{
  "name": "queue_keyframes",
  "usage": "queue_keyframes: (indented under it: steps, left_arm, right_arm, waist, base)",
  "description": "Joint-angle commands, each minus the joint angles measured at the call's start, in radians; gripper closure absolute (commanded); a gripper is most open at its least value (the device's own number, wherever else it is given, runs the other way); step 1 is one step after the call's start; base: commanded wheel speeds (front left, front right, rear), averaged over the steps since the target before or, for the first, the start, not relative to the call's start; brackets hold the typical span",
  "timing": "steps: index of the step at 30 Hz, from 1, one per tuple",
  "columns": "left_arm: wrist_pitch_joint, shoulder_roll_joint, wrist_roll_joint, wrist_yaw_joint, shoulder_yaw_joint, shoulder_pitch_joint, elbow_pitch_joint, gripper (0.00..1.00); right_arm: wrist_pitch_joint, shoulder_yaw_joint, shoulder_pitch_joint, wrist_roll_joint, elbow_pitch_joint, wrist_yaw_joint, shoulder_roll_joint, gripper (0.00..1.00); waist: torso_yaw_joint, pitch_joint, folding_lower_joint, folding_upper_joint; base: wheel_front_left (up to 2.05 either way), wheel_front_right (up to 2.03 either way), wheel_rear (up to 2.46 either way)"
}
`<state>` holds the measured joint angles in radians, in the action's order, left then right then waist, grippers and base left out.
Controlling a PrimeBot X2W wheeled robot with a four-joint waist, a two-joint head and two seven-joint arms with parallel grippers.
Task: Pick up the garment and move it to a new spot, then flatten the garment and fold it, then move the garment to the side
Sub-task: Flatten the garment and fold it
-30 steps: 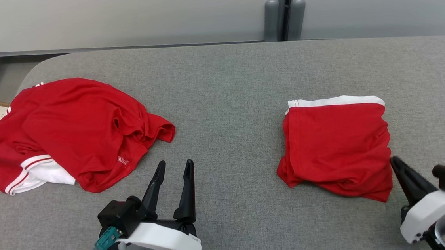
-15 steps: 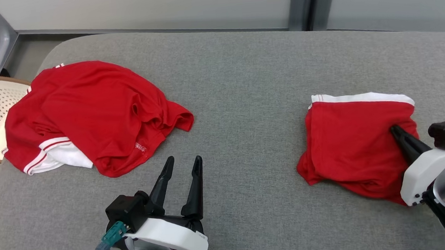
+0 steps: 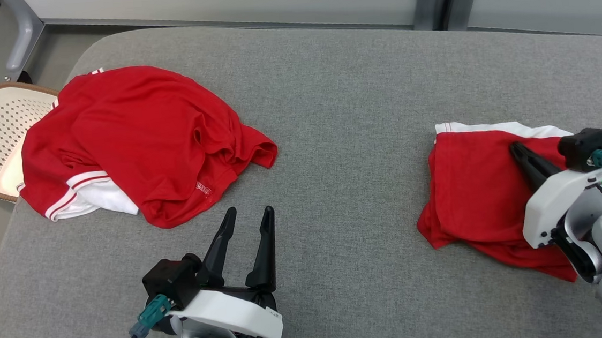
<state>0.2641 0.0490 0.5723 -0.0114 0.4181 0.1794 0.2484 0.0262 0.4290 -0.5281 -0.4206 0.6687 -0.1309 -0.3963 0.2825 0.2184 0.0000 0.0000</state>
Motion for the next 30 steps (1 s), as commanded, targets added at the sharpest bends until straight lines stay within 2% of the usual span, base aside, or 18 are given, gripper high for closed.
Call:
queue_keyframes:
  steps: [1,10,20,24,30]
  left_arm:
    - [0.0,0.003,0.01,-0.006,0.002,0.02,-0.004,0.0]
    - [0.0,0.004,0.019,-0.003,0.014,0.03,-0.007,0.0]
    - [0.0,0.003,0.025,-0.011,0.02,0.028,-0.003,0.0]
    - [0.0,0.003,0.016,-0.015,0.006,0.021,0.002,0.0]
    - [0.0,0.004,0.0,-0.009,-0.016,0.01,0.004,0.0]
  right_arm:
    - [-0.027,0.02,-0.026,0.007,-0.001,0.0,0.011,1.0]
    - [-0.036,0.088,-0.055,0.008,-0.005,0.0,0.041,1.0]
    - [-0.082,0.113,-0.056,-0.012,0.15,0.0,0.062,1.0]
    - [-0.136,0.119,-0.07,-0.032,0.168,0.0,0.076,1.0]
    - [-0.232,0.103,-0.071,-0.08,0.108,0.0,0.064,1.0]
  waist:
    - [-0.004,-0.001,0.0,0.0]
    - [0.011,0.008,0.0,0.0]
    - [0.059,0.027,0.0,0.0]
    - [0.044,0.011,0.0,0.0]
    - [-0.01,-0.034,0.0,0.0]
  base:
    - [0.0,0.0,0.0]
    - [0.0,0.0,0.0]
    - [0.0,0.0,0.0]
    - [0.0,0.0,0.0]
    - [0.0,0.0,0.0]
